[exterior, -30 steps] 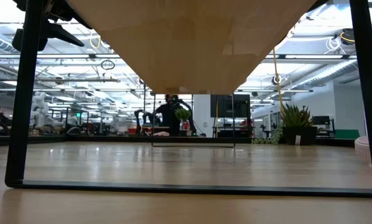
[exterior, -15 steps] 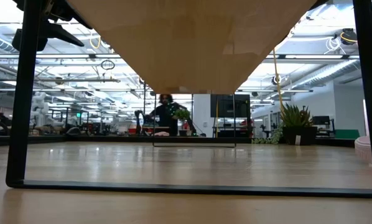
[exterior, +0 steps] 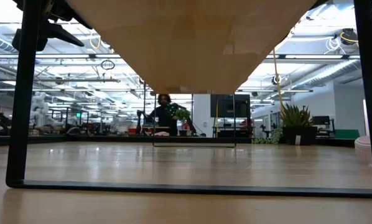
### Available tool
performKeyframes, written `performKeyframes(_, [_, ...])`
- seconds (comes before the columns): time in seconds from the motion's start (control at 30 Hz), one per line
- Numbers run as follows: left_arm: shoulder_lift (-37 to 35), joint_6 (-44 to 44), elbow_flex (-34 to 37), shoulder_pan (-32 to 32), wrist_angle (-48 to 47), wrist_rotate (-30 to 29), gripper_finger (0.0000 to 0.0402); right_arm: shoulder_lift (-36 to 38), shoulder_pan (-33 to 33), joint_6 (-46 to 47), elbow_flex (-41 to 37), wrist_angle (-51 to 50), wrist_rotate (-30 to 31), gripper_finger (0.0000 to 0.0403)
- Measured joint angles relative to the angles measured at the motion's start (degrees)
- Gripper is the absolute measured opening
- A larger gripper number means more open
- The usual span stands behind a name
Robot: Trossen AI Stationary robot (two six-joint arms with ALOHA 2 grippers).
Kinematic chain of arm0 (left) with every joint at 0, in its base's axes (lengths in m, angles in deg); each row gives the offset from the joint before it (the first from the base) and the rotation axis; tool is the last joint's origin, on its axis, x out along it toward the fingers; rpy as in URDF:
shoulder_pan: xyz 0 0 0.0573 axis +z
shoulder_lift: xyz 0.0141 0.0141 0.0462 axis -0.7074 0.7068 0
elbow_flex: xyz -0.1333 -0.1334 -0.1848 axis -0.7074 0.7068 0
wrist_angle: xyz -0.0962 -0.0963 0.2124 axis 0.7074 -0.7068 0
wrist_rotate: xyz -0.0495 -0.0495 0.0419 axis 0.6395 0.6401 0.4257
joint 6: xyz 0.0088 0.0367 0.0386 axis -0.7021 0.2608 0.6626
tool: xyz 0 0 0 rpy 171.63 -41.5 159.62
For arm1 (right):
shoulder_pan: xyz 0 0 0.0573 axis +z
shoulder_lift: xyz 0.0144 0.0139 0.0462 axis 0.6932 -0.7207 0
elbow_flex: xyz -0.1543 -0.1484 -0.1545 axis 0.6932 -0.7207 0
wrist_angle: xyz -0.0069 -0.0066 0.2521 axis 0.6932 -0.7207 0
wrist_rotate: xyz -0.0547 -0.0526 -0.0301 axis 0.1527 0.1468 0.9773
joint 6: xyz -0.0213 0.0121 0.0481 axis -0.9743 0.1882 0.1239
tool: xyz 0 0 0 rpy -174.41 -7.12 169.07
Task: Pick and place slides into the shelf
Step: Put the right pink slipper on the shelf
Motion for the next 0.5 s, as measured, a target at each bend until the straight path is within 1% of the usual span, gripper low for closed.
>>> performKeyframes(0.13, [0.0, 0.0, 0.0, 0.0, 0.0, 0.0, 0.0161, 0.0, 0.0, -0.4, 0.0, -0.1, 3.1, 0.0112])
performKeyframes(0.43, [0.0, 1.4, 0.0, 0.0, 0.0, 0.0, 0.0161, 0.3, 1.4, 0.3, 0.0, -0.7, 3.6, 0.0112])
performKeyframes(0.5, [0.0, 1.4, 0.0, 0.0, 0.0, 0.0, 0.0161, 0.4, 1.7, 0.4, 0.0, -0.8, 4.7, 0.0112])
